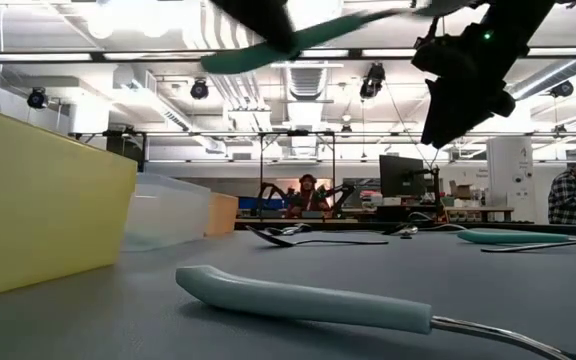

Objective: Sort silverware by color (type)
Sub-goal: Put the light green spoon into the transparent bin, then put the light blue spoon into the orange bin

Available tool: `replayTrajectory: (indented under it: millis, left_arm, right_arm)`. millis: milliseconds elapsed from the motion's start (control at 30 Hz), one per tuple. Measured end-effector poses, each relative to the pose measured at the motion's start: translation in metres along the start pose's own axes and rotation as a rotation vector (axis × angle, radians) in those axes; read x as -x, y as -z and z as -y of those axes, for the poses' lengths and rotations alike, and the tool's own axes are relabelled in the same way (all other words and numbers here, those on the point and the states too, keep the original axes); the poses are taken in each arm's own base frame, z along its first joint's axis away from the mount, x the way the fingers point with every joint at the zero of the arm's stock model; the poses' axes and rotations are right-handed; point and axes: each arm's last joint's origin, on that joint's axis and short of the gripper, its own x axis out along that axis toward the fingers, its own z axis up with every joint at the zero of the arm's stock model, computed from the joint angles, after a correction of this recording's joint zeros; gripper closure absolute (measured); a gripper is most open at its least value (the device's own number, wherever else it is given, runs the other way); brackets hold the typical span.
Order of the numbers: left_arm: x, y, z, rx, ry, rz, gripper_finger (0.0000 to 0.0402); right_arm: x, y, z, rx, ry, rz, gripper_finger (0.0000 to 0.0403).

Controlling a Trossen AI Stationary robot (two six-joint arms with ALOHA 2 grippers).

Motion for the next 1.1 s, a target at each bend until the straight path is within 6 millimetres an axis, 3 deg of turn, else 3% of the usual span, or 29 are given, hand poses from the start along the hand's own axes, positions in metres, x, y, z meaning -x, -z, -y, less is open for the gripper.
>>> replayTrajectory:
  millis: [167,400,633,867,1100]
  left_arm:
    - [0.024,0.050,-0.027,0.056,-0.024,-0.029,0.0363]
    - [0.064,0.136,-0.042,0.221,-0.121,0.003,0.0363]
    - [0.072,0.203,-0.041,0.437,-0.157,-0.006,0.0331]
    - [0.073,0.230,-0.040,0.566,-0.178,-0.075,0.0328]
    - [0.075,0.229,-0.041,0.578,-0.181,-0.083,0.0323]
  right_arm:
    - [0.000,0.000,0.000,-0.003,-0.004,0.004,0.0257]
    - [0.000,-0.001,0.000,-0.003,-0.004,0.004,0.0257]
    - [0.000,0.000,0.000,-0.003,-0.004,0.004,0.0257]
    - [0.000,0.000,0.000,-0.003,-0.004,0.004,0.0257]
    - [0.000,0.000,0.000,-0.003,-0.004,0.004,0.0257]
